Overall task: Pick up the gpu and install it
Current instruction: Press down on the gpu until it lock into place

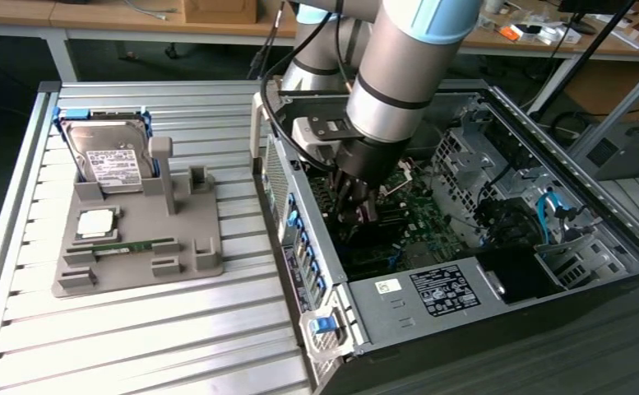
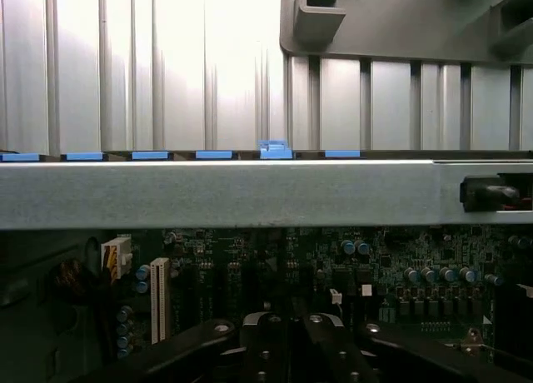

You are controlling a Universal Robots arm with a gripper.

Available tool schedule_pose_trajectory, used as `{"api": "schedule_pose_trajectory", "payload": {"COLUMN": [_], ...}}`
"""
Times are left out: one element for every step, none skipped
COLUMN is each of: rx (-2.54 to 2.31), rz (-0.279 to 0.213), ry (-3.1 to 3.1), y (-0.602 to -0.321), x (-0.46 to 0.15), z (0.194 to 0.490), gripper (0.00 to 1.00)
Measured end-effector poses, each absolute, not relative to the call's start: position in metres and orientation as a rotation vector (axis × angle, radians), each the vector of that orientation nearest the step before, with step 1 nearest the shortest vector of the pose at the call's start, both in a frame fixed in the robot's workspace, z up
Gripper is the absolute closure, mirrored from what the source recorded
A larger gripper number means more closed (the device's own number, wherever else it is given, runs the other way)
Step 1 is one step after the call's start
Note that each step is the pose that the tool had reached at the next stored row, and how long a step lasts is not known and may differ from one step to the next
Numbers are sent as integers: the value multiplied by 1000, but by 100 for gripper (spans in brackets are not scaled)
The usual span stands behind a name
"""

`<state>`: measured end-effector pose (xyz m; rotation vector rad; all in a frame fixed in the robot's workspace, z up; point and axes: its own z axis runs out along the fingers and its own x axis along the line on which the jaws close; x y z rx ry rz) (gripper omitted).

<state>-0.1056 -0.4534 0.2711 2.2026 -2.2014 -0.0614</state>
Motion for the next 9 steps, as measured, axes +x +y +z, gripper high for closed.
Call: {"api": "schedule_pose_trajectory", "payload": {"rx": [2204,2205,2207,2208,2210,2212,2214,2214,2215], "rz": [-61,-61,-61,-61,-61,-61,-61,-61,-61], "ry": [-2200,-2199,-2197,-2196,-2194,-2191,-2190,-2189,-2189], "y": [-454,-454,-454,-454,-454,-454,-454,-454,-454], "x": [-105,-104,-103,-102,-100,-100,-99,-99,-99], "z": [271,270,270,270,270,270,270,270,270], "gripper": [89,89,89,89,89,89,89,89,89]}}
